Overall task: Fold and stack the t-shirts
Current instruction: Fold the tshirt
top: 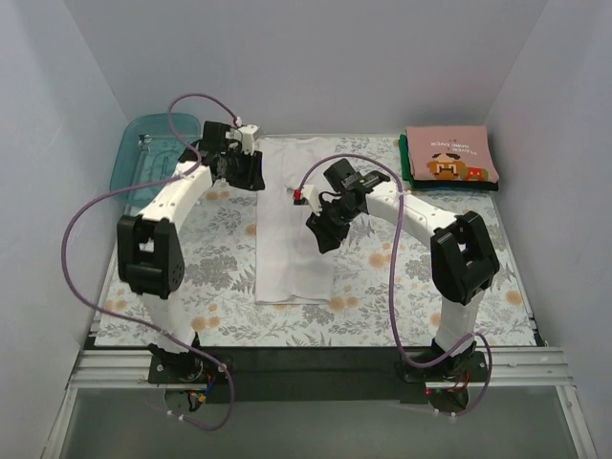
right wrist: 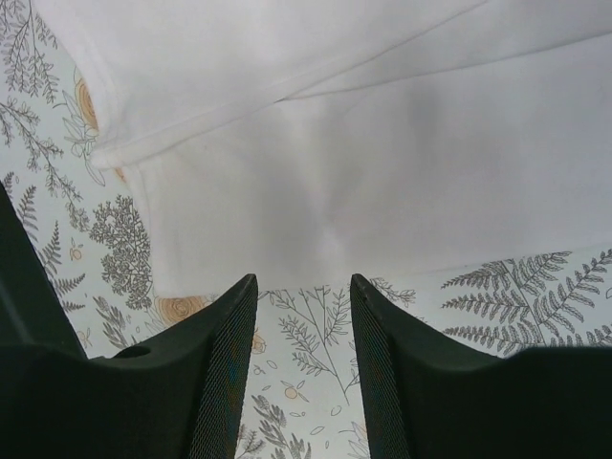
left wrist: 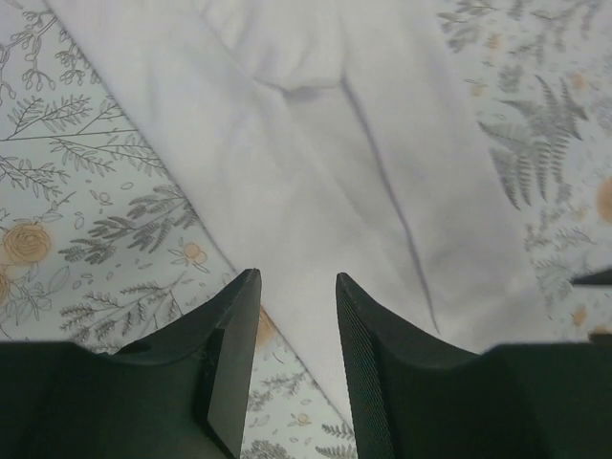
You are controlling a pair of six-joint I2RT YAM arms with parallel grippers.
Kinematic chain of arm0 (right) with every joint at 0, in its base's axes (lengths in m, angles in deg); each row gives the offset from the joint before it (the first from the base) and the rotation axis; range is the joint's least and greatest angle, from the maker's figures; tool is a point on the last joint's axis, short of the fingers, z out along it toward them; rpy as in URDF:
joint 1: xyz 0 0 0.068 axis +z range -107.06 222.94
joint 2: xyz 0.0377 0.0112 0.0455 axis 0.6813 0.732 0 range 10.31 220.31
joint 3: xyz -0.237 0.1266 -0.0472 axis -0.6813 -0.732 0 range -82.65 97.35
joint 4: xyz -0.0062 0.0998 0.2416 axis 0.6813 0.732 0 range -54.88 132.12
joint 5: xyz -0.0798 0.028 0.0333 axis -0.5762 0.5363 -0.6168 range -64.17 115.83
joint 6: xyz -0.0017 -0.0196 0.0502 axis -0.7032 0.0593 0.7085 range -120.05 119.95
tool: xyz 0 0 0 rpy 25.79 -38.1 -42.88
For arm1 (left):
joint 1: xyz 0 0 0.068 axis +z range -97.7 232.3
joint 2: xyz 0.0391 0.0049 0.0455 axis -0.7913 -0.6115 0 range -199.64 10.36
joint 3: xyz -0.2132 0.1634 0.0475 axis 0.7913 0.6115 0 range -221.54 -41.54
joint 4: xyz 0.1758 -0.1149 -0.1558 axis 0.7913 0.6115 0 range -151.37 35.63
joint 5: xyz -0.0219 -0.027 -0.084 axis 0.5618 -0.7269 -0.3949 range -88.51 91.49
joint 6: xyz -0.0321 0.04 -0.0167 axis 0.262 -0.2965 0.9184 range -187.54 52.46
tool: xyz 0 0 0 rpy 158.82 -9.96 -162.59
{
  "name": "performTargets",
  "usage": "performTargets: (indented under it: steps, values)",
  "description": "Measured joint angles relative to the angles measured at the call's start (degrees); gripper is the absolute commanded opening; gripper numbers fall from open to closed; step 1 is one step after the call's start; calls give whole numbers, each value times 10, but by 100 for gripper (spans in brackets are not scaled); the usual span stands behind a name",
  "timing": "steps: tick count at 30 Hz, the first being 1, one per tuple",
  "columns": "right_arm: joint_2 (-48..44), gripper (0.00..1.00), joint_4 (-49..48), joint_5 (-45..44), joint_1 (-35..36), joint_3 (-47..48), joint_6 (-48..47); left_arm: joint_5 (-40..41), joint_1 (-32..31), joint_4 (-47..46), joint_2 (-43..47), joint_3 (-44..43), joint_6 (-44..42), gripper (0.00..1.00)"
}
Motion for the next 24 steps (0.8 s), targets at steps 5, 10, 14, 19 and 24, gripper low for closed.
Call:
performTargets:
  steps: [5,10,14,19,24]
  values:
    - [13,50,-3,14,-9,2,12,-98,-1,-43,194,193,-49,34]
    - [-33,52,-10,12,16,-84,-3,-165,-9,-44,336,403,-154,39]
    - [-91,53,-22,-9,89,-165,-24,-197,-26,-25,453,532,-251,45]
    - [-108,52,-60,-43,170,-234,-31,-205,-60,-33,539,609,-340,47]
    - [-106,52,-80,-70,175,-243,-22,-192,-89,-53,546,655,-385,49]
